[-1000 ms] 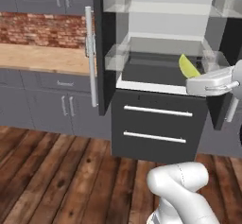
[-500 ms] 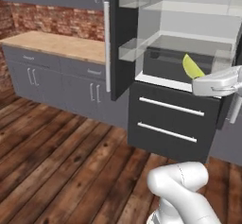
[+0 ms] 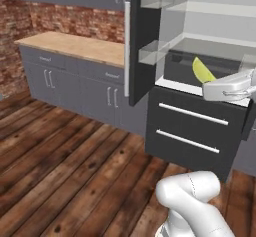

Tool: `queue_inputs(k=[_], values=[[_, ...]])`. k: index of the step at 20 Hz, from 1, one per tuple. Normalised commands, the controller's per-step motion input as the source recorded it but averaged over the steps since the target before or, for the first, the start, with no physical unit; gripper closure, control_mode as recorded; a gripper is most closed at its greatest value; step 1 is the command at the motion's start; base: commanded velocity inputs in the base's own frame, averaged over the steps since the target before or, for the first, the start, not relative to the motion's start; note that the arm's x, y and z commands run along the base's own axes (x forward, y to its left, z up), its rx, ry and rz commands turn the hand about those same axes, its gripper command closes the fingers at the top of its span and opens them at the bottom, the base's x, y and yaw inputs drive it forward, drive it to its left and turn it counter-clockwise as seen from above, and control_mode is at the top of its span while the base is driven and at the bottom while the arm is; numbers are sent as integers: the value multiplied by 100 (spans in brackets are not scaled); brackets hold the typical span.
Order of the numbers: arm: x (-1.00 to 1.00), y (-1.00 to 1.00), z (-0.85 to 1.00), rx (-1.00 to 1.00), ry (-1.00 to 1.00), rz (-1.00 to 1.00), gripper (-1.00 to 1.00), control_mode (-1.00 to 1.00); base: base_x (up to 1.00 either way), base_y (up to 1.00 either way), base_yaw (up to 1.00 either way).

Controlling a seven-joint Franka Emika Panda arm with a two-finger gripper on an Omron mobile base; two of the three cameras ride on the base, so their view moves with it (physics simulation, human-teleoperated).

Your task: There is a bowl on the dining counter. Grab a lemon wedge from the fridge and place it in the bowl. Then get the liquor bottle and glass cup from the cabinet and place them next to the bowl.

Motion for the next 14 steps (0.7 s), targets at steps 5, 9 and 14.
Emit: queue_inputs(k=[5, 9, 14], values=[[0, 0, 0, 0, 0, 0, 100, 100, -25, -56, 20], [0, 0, 0, 0, 0, 0, 100, 100, 37, -64, 9], [0, 0, 0, 0, 0, 0, 100, 100, -6, -61, 14]])
